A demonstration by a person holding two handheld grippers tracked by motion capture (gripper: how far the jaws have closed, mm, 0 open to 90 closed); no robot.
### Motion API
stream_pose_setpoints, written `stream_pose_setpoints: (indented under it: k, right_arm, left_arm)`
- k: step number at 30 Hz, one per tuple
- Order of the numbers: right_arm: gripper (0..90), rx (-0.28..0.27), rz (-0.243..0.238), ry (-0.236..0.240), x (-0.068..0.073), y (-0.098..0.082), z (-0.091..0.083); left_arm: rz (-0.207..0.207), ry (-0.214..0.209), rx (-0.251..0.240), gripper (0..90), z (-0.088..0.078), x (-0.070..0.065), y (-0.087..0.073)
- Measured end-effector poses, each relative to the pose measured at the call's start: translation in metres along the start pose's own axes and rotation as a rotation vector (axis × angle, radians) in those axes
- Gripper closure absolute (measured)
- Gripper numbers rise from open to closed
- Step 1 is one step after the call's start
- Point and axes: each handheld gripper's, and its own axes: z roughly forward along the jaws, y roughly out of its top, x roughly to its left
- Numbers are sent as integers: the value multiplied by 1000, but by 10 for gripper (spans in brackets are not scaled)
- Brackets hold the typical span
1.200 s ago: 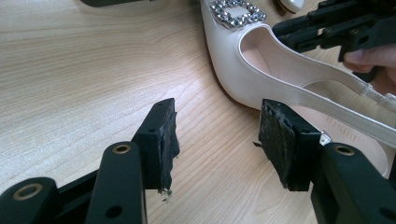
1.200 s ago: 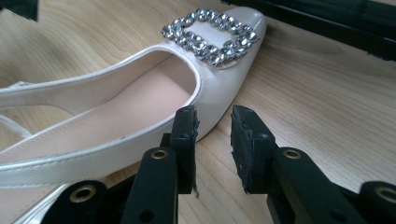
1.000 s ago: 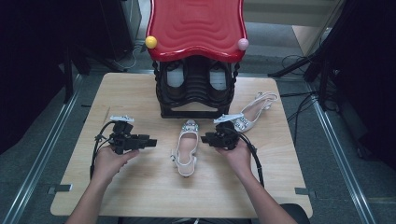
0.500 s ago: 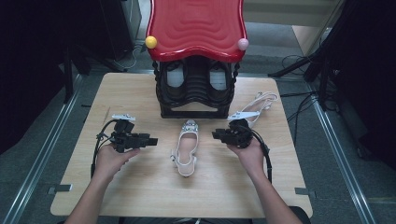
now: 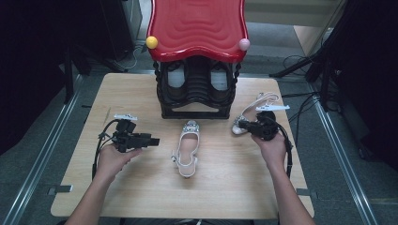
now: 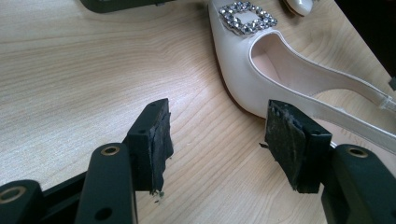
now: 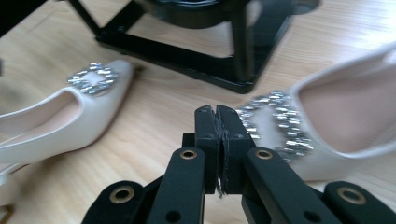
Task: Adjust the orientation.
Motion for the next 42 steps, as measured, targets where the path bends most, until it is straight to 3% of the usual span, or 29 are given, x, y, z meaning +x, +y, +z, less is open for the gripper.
stream_pose_setpoints:
  k: [6, 18, 25, 30, 34, 38, 42]
  right_arm:
    - [891, -7, 37, -36, -23, 3, 1]
    - [891, 22, 56, -93, -53, 15, 16]
    - [891, 90, 50, -119, -63, 11, 31]
    - [900, 97, 53, -103, -63, 11, 35]
    - [900, 106, 65, -59, -62, 10, 37]
    - [900, 119, 57, -52, -56, 10, 36]
    - [900, 133, 66, -9, -51, 7, 37]
  left_arm:
    - [6, 9, 5, 412, -1, -2, -5]
    - [6, 38, -10, 410, -10, -1, -16]
    - [0, 42, -18, 410, -13, 0, -20]
    - [1, 47, -15, 409, -12, 0, -20]
    - [4, 49, -14, 409, -12, 1, -19]
    - [0, 46, -14, 410, -12, 2, -19]
    - [0, 44, -13, 410, -10, 2, -18]
